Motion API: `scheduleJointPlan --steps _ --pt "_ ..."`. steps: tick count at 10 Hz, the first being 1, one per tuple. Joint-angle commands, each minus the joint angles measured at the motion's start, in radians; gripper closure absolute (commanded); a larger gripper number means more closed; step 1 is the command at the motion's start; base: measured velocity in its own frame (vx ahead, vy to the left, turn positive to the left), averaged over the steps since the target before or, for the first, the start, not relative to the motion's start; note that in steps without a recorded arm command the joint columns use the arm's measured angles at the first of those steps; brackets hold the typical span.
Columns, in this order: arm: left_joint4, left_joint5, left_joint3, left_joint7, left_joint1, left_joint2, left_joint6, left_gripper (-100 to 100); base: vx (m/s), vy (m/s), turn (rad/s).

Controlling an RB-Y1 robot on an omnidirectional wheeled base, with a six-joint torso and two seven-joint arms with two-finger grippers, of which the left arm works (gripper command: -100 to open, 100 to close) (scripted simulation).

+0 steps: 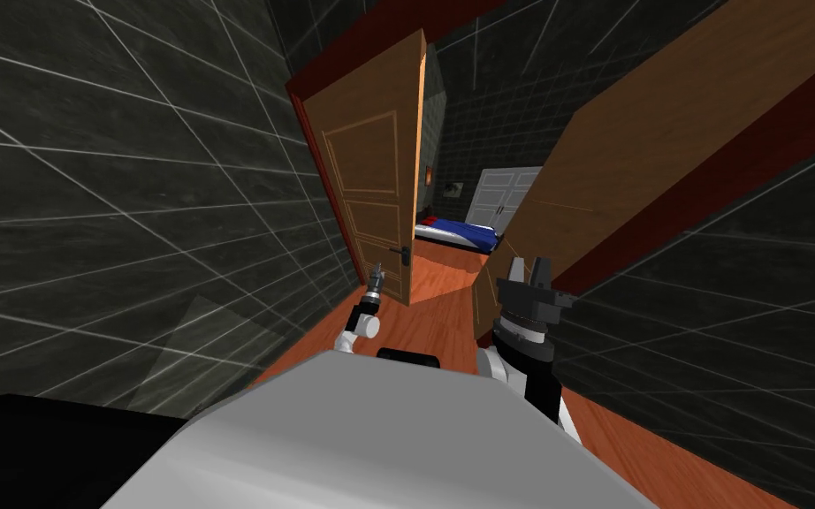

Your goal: Push the door open

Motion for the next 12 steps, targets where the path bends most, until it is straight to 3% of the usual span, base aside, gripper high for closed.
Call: scheduleJointPlan --steps 1,3,8,10,12 --pt "0.042 0.032 -0.019 -0.032 -0.02 -0.006 0.007 -100 0.105 0.146 -0.173" --pt "0.073 0.055 -0.03 -0.051 -0.036 -0.009 0.012 -100 0.085 0.124 -0.11" --pt "0.204 0.15 -0.076 -0.133 -0.106 -0.028 0.032 -100 0.091 0.159 -0.148" --pt "0.229 0.169 -0.085 -0.149 -0.12 -0.033 0.036 -100 0.081 0.149 -0.094" --pt "0.277 0.204 -0.102 -0.179 -0.145 -0.044 0.043 -100 0.095 0.127 -0.128"
